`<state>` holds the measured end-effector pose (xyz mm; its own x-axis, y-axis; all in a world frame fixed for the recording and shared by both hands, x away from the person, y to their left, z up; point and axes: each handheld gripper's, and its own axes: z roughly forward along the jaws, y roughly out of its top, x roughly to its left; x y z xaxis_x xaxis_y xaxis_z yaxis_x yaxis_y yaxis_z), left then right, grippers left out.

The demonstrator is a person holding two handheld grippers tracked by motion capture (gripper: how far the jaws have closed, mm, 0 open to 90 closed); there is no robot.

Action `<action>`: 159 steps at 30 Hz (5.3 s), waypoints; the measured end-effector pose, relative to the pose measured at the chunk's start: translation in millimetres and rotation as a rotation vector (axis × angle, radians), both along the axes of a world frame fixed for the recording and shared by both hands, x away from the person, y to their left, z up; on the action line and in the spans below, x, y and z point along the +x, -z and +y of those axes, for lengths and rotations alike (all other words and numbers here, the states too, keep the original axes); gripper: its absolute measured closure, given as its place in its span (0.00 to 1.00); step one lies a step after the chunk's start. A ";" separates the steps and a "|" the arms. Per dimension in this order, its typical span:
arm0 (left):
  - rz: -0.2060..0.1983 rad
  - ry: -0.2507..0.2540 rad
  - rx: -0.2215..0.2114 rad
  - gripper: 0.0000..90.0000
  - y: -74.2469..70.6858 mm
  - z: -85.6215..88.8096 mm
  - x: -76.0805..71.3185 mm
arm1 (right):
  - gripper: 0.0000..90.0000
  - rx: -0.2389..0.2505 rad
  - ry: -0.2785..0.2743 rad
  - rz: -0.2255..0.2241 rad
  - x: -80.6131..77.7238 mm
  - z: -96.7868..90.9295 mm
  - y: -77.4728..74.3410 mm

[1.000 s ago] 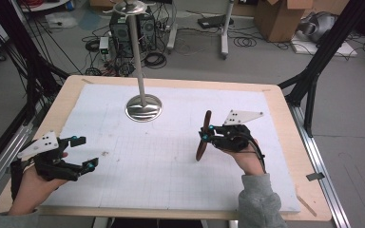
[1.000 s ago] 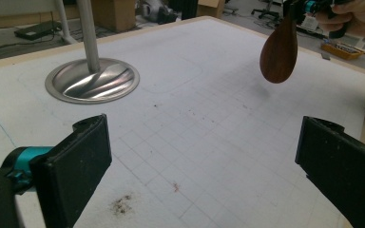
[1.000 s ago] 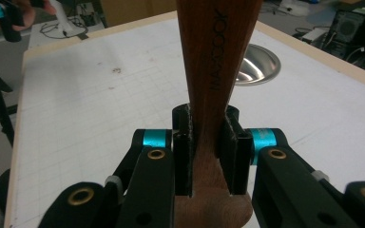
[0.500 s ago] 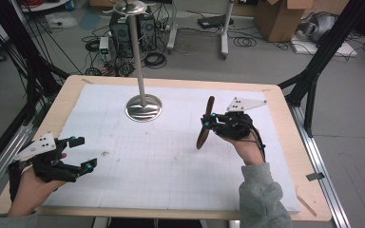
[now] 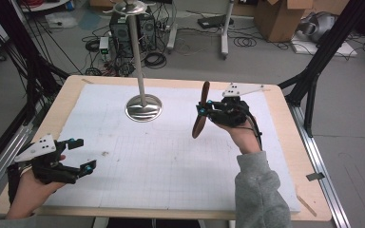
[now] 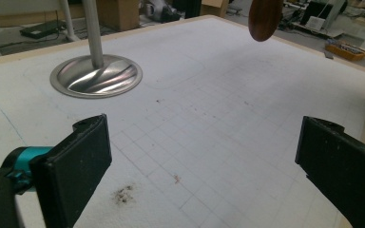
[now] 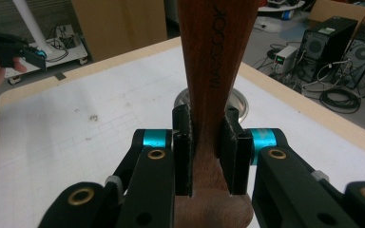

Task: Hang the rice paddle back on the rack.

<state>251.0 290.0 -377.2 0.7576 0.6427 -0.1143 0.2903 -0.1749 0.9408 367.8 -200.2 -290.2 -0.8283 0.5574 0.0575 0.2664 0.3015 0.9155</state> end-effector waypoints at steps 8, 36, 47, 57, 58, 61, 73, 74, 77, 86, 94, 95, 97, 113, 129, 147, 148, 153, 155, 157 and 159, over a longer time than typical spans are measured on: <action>0.004 -0.004 0.007 0.06 1.7 1.7 -1.4 | 0.86 -0.035 -0.015 -0.015 6.3 12.2 -17.5; -0.031 -0.073 -0.003 0.06 6.2 10.3 -10.6 | 0.86 -0.062 0.001 -0.046 43.0 47.2 -31.5; -0.024 -0.074 0.005 0.06 8.1 8.9 -11.4 | 0.86 -0.052 0.044 -0.042 58.2 45.8 -33.9; -0.040 -0.066 0.000 0.06 7.2 7.8 -11.9 | 0.86 -0.042 0.051 -0.055 64.2 50.8 -42.6; -0.040 -0.068 -0.003 0.06 7.3 8.0 -11.9 | 0.86 -0.044 0.055 -0.057 65.1 51.1 -42.9; -0.038 -0.066 -0.005 0.06 7.2 9.1 -12.1 | 0.86 -0.052 0.066 -0.054 68.8 53.2 -45.5; -0.026 -0.052 -0.015 0.06 8.2 11.1 -10.6 | 0.86 -0.023 0.067 -0.069 78.8 70.7 -61.1; -0.035 -0.059 -0.017 0.06 8.1 11.4 -10.8 | 0.86 -0.024 0.066 -0.063 80.5 72.3 -61.8; -0.040 -0.061 -0.027 0.06 7.2 13.4 -11.4 | 0.86 -0.023 0.074 -0.060 86.0 76.4 -62.2; -0.023 -0.056 -0.019 0.06 8.7 13.9 -10.3 | 0.86 -0.022 0.088 -0.049 94.7 76.3 -62.7; -0.020 -0.054 -0.008 0.06 9.3 14.2 -9.9 | 0.86 -0.010 0.076 -0.041 100.9 80.5 -71.2; -0.021 -0.053 -0.009 0.06 9.2 15.0 -10.0 | 0.86 -0.014 0.059 -0.044 101.5 81.9 -72.5; -0.019 -0.056 -0.013 0.06 9.1 16.6 -10.4 | 0.86 -0.025 0.047 -0.044 102.3 85.4 -75.4; -0.010 -0.063 -0.046 0.06 11.0 19.8 -12.7 | 0.86 -0.032 0.022 -0.064 111.3 105.8 -85.5; -0.019 -0.014 -0.064 0.06 10.1 18.4 -14.7 | 0.86 -0.018 0.030 -0.090 109.9 117.5 -99.8; -0.030 -0.040 -0.068 0.06 5.9 26.0 -20.3 | 0.86 0.000 0.056 -0.086 114.2 134.3 -110.5; -0.030 -0.040 -0.068 0.06 5.9 26.0 -20.3 | 0.86 0.000 0.056 -0.086 114.2 134.3 -110.5; -0.032 -0.041 -0.072 0.06 5.3 28.8 -21.8 | 0.86 -0.002 0.067 -0.076 116.1 138.8 -110.7; -0.032 -0.045 -0.074 0.06 5.3 30.0 -22.4 | 0.86 -0.008 0.083 -0.070 118.4 139.3 -109.4; -0.034 -0.047 -0.075 0.06 5.1 31.6 -23.3 | 0.86 -0.001 0.082 -0.064 118.8 139.2 -109.1; -0.033 -0.051 -0.077 0.06 5.0 32.3 -23.9 | 0.86 0.002 0.083 -0.065 118.7 139.5 -109.3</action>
<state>227.1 322.3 -382.2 0.7280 0.6711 -0.1400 0.2654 -0.0876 0.9601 486.5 -60.7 -180.9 -0.7811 0.6244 0.0058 0.2301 0.2792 0.9323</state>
